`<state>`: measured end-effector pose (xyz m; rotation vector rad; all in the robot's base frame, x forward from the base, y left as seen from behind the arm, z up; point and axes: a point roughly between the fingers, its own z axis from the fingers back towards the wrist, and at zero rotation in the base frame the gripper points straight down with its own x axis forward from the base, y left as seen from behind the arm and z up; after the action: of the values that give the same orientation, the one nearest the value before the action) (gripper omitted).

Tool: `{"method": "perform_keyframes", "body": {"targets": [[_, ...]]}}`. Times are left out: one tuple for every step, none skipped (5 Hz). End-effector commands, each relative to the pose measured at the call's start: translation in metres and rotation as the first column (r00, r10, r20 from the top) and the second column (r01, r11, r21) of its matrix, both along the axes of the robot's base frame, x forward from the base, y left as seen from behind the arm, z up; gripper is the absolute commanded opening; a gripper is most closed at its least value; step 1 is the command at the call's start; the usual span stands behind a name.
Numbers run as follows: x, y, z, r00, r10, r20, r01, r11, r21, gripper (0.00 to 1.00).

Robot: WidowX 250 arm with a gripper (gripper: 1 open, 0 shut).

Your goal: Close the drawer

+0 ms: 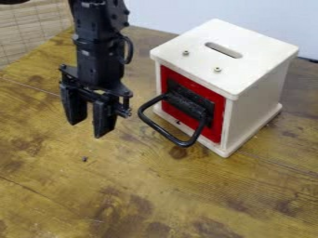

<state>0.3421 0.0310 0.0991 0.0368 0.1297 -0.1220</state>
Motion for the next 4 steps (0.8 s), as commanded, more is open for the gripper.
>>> {"method": "perform_keyframes", "body": {"targets": [[-0.0021, 0.0096, 0.0136, 0.999, 0.021, 0.035, -0.021, 1.000, 0.000, 1.00], [-0.0030, 0.0108, 0.0117, 0.999, 0.019, 0.027, -0.019, 1.000, -0.001, 1.00], [-0.0036, 0.0113, 0.0096, 1.000, 0.019, 0.019, -0.019, 1.000, -0.003, 1.00], [-0.0040, 0.0119, 0.0080, 1.000, 0.018, 0.014, -0.018, 1.000, -0.004, 1.00]]}}
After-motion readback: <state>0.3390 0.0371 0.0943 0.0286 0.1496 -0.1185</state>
